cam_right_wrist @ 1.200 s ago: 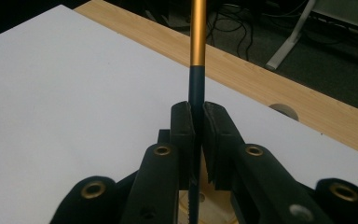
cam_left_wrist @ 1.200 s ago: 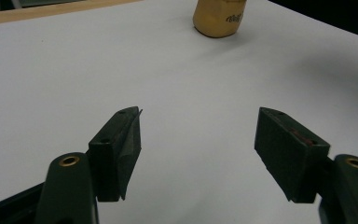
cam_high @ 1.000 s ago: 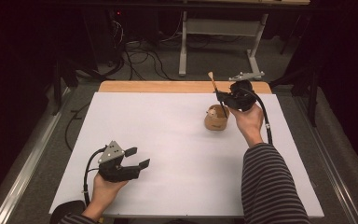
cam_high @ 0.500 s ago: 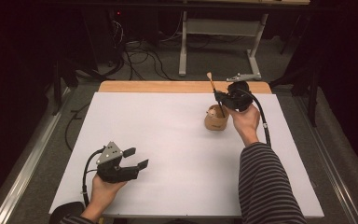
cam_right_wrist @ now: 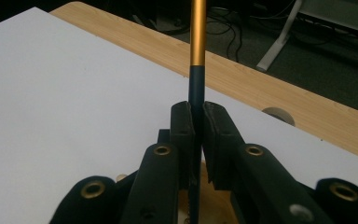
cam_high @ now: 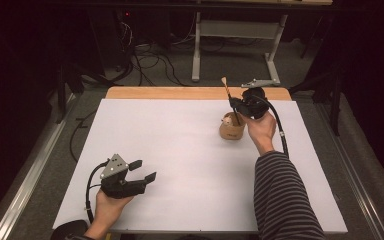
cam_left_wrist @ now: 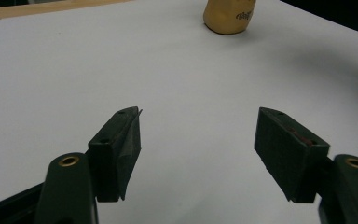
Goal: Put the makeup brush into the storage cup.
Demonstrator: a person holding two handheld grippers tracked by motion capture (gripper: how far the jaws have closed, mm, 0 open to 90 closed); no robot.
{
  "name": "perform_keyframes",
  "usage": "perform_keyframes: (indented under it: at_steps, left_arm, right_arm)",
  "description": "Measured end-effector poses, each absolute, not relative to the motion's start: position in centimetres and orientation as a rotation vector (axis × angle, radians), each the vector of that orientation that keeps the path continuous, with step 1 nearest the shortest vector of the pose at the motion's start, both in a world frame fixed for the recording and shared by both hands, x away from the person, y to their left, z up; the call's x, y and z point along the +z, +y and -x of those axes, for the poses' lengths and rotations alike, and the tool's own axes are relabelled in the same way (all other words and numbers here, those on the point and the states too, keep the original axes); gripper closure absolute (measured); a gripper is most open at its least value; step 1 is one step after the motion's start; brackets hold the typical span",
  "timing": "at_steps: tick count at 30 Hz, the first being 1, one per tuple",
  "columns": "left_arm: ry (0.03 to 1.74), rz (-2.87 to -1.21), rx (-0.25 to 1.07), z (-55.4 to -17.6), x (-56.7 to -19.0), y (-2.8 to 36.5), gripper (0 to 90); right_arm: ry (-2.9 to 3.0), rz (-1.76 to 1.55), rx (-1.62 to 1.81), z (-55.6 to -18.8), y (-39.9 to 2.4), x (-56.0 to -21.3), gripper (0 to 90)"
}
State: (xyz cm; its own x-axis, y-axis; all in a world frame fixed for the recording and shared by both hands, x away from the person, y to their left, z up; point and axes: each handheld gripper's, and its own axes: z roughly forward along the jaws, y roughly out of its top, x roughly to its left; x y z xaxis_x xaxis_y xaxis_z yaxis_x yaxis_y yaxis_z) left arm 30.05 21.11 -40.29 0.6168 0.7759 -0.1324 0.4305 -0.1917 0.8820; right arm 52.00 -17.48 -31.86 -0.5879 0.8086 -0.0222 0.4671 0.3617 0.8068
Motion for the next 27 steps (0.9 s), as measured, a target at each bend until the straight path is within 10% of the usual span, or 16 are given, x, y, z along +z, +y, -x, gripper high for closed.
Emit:
perform_keyframes:
  at_steps: [27]
  left_arm:
    - [0.985, -1.823, 0.432, -29.7, -40.3, 21.3, 32.1]
  right_arm:
    - [2.253, -1.124, 1.064, -52.7, -17.1, -33.6, 85.0]
